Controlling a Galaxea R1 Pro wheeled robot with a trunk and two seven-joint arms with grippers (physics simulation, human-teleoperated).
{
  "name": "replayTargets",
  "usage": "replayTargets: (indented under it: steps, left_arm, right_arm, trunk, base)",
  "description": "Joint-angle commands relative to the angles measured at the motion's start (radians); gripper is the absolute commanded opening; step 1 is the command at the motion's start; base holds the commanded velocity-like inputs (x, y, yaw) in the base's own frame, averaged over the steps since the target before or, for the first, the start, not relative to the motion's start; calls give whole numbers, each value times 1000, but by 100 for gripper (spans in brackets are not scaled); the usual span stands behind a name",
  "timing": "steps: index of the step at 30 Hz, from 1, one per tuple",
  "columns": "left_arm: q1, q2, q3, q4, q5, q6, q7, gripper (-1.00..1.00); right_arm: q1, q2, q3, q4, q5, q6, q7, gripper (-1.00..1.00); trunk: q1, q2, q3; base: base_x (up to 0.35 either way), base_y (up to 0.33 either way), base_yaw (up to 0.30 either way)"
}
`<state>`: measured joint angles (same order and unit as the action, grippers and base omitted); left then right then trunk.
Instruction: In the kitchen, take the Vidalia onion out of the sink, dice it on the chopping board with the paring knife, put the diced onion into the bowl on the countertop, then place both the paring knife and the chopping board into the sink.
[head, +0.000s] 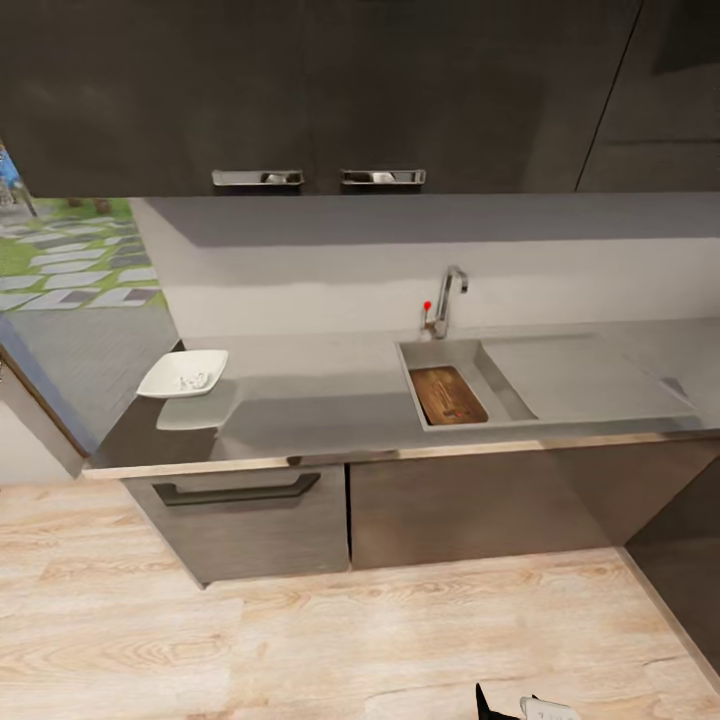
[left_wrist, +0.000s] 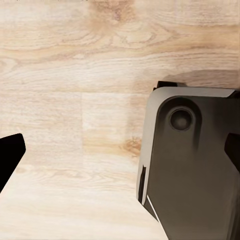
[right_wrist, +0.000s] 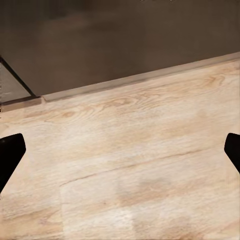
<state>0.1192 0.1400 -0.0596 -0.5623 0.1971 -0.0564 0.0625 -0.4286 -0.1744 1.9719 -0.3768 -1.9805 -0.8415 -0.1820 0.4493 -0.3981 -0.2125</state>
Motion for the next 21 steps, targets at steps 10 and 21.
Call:
replayTargets:
  steps: [10,21]
  left_arm:
    - [0,1,-6,-2,8,-2,7,100]
    - [0,1,-6,-2,8,-2,7,100]
  right_arm:
    - [-1,-1,8,-4,0,-7,-10,100]
    - [-1,-1,8,-4,0,-7,-10,100]
  trunk:
    - [1,-2,14]
    - [1,-2,32]
  base:
    - [0,0,91]
    - [0,0,70]
